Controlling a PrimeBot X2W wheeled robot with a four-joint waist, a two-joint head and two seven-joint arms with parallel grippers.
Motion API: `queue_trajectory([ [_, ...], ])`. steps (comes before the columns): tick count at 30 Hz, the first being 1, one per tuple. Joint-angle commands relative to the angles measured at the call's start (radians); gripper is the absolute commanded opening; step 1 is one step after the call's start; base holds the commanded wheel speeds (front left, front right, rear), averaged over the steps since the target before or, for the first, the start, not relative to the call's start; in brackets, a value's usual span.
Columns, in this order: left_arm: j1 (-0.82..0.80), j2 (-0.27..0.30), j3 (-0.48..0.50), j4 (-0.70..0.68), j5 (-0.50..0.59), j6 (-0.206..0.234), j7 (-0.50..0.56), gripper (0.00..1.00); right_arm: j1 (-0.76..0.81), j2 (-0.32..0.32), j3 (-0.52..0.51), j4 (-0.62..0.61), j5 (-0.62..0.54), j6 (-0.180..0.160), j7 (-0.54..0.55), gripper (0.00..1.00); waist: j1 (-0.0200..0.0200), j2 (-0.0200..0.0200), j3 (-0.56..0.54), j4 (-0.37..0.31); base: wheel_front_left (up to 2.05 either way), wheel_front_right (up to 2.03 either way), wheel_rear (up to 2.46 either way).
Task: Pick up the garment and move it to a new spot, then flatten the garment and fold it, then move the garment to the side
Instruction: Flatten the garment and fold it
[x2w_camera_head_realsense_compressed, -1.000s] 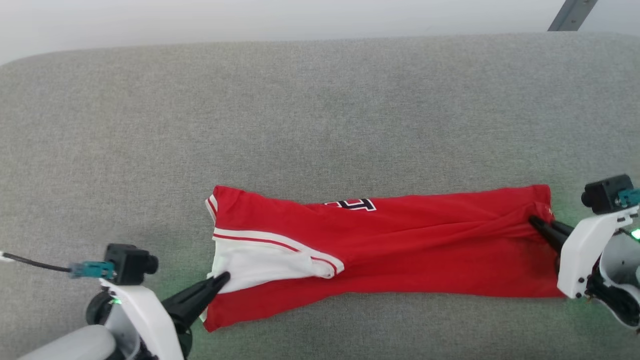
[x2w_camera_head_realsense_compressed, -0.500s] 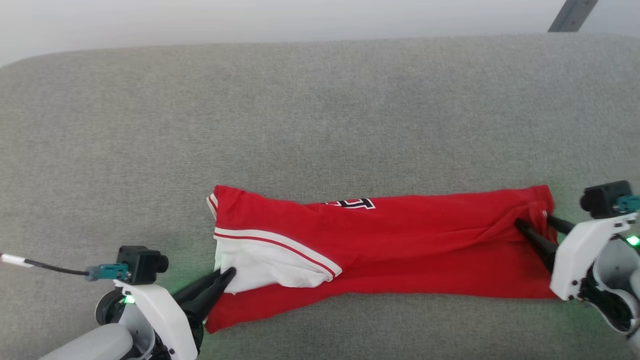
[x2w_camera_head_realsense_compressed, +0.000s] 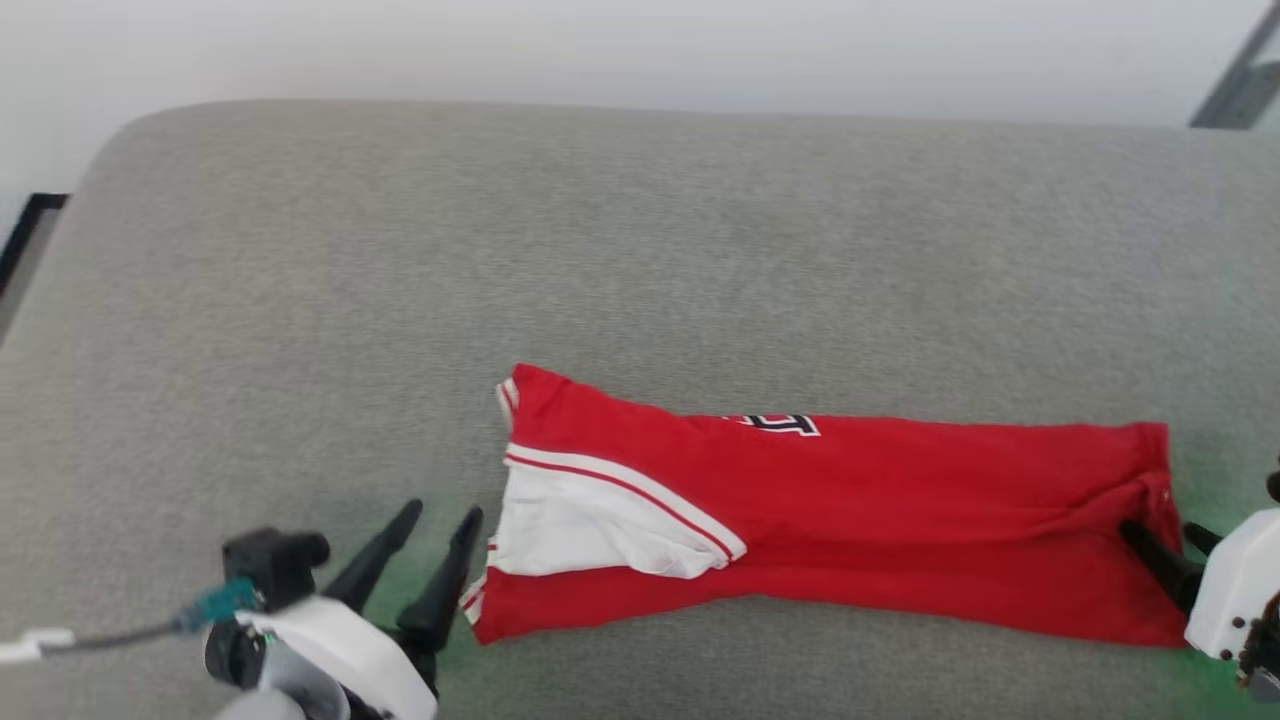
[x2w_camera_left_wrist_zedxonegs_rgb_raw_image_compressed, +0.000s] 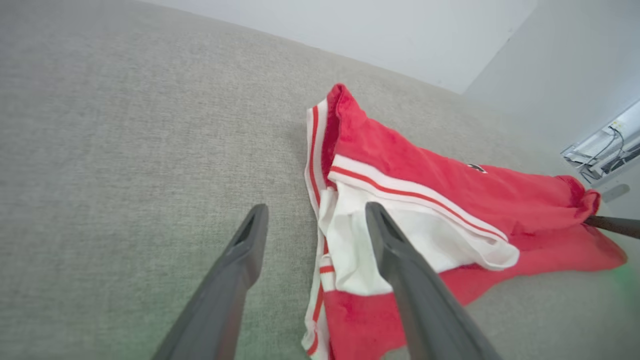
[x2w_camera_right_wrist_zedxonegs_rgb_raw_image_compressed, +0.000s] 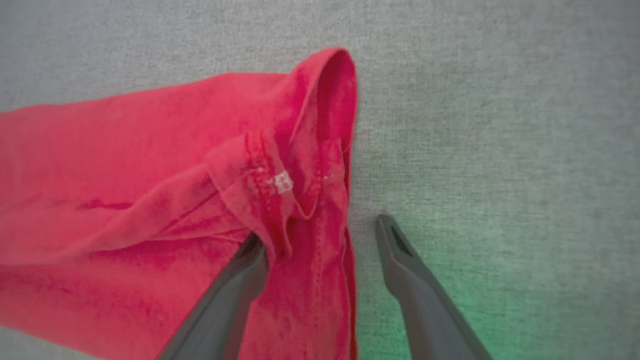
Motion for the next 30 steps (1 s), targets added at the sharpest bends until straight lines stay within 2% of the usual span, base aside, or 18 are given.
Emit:
queue_trajectory([
  [1, 0.042, -0.040, 0.063, 0.007, 0.082, -0.009, -0.004, 1.00, 0.021, 0.021, -0.002, 0.023, 0.003, 0.000, 0.017, 1.00, 0.0000, 0.0000, -0.009, 0.028, 0.00, 0.00, 0.00],
  [4, 0.100, -0.109, 0.183, 0.001, 0.247, -0.011, -0.004, 1.00, 0.028, 0.036, -0.015, 0.044, -0.003, 0.000, 0.027, 1.00, 0.0000, 0.0000, -0.016, 0.052, 0.00, 0.00, 0.00],
  [5, 0.100, -0.109, 0.183, 0.001, 0.247, -0.011, -0.004, 1.00, 0.028, 0.036, -0.015, 0.044, -0.003, 0.000, 0.027, 1.00, 0.0000, 0.0000, -0.016, 0.052, 0.00, 0.00, 0.00],
  [8, 0.156, -0.179, 0.299, -0.028, 0.397, -0.021, -0.004, 1.00, 0.035, 0.053, -0.017, 0.053, -0.001, 0.000, 0.037, 1.00, 0.0000, 0.0000, -0.023, 0.068, 0.00, 0.00, 0.00],
  [14, 0.240, -0.274, 0.414, -0.043, 0.627, -0.042, -0.004, 1.00, 0.042, 0.073, -0.029, 0.077, -0.010, 0.003, 0.059, 1.00, 0.0000, 0.0000, -0.030, 0.084, 0.00, 0.00, 0.00],
  [15, 0.245, -0.300, 0.439, -0.041, 0.665, -0.049, -0.004, 1.00, 0.044, 0.081, -0.035, 0.089, -0.011, 0.003, 0.071, 0.50, 0.0000, 0.0000, -0.029, 0.086, 0.00, 0.00, 0.00],
  [16, 0.247, -0.309, 0.451, -0.041, 0.681, -0.050, -0.004, 1.00, 0.043, 0.084, -0.037, 0.093, -0.013, 0.003, 0.073, 0.38, 0.0000, 0.0000, -0.028, 0.087, 0.00, 0.00, 0.00],
  [17, 0.247, -0.315, 0.460, -0.042, 0.700, -0.051, -0.004, 1.00, 0.042, 0.086, -0.041, 0.097, -0.015, 0.003, 0.073, 0.14, 0.0000, 0.0000, -0.027, 0.087, 0.00, 0.00, 0.00],
  [18, 0.248, -0.323, 0.472, -0.045, 0.716, -0.054, -0.004, 1.00, 0.039, 0.087, -0.049, 0.103, -0.016, 0.003, 0.066, 0.00, 0.0000, 0.0000, -0.027, 0.087, 0.00, 0.00, 0.00],
  [24, 0.260, -0.349, 0.523, -0.088, 0.769, -0.058, -0.004, 1.00, 0.020, 0.081, -0.098, 0.121, -0.029, -0.002, 0.024, 0.00, 0.0000, 0.0000, -0.025, 0.070, 0.00, 0.00, 0.00],
  [30, 0.262, -0.340, 0.507, -0.132, 0.778, -0.057, -0.004, 1.00, 0.013, 0.035, -0.175, 0.125, -0.027, -0.004, -0.017, 0.00, 0.0000, 0.0000, -0.026, 0.043, 0.00, 0.00, 0.00],
])
